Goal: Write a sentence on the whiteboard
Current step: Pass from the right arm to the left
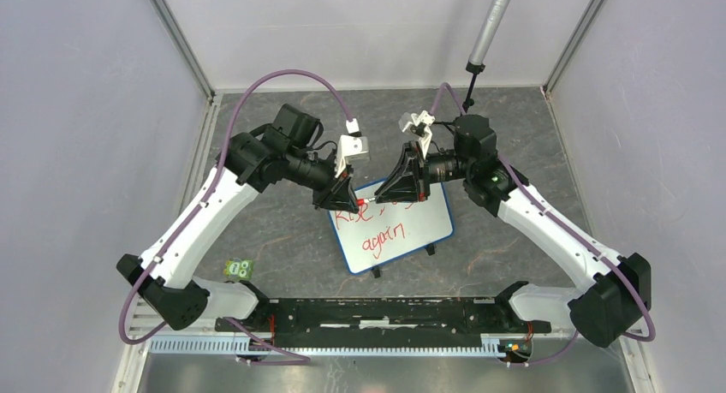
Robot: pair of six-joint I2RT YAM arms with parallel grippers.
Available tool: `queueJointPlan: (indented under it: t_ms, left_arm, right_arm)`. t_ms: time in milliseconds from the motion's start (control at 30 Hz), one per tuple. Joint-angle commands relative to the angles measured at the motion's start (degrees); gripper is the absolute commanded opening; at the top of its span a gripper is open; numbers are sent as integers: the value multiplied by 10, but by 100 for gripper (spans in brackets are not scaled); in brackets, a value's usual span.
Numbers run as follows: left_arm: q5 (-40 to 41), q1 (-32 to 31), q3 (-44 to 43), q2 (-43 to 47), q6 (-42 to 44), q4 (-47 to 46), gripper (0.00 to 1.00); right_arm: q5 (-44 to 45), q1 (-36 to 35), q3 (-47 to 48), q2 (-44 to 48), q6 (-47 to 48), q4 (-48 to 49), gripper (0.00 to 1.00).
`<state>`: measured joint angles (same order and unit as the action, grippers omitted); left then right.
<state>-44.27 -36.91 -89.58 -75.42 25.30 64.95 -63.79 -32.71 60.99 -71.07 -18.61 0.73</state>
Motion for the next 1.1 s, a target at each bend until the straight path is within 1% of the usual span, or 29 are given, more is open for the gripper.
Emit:
queueJointPlan:
  t_ms: [0, 33, 133, 433, 533, 600, 633, 700, 767, 867, 967, 1000, 1033, 1067]
  left_arm:
    - [-40, -15, -9, -10, -21, -14, 12]
    - [-38, -17, -12, -12, -28, -26, 9]
    - [-36, -25, -29, -23, -49, -50, 3]
    - [-48, -56, -95, -80, -111, -111, 2]
    - [-44, -56, -96, -89, -117, -120, 2]
    - [-30, -46, -80, -78, -111, -120, 2]
    - [-35, -35, -68, -69, -112, -120, 2]
    - [-62, 18, -32, -45, -131, -131, 2]
    - [-74, 71, 1, -18, -134, -132, 2]
    - [-82, 152, 41, 19, -115, -118, 2]
    - [-79, 212, 57, 36, -78, -78, 2]
    - [-79, 235, 62, 37, -67, -65, 3]
    - [-80, 257, 67, 36, -49, -46, 3]
    - [-76, 278, 73, 34, -30, -32, 4]
  right_arm:
    - [7, -6, 9, 1, 15, 4, 0]
    - [9, -9, 9, 2, 18, 2, 0]
    - [16, -21, 5, -1, 20, 2, 0]
    - [34, -55, 4, -20, 29, -6, 0]
    - [29, -56, 14, -25, 31, -6, 0]
    - [26, -49, 29, -25, 52, -44, 4]
    - [28, -39, 35, -23, 64, -61, 7]
    - [31, -10, 52, -15, 87, -89, 14]
    - [21, 30, 68, -8, 95, -104, 27]
    - [18, 94, 90, 6, 99, -116, 58]
    - [22, 153, 103, 21, 103, -130, 89]
    - [21, 170, 109, 21, 111, -144, 96]
    - [19, 192, 114, 20, 122, -160, 98]
    - [17, 208, 117, 19, 132, -182, 98]
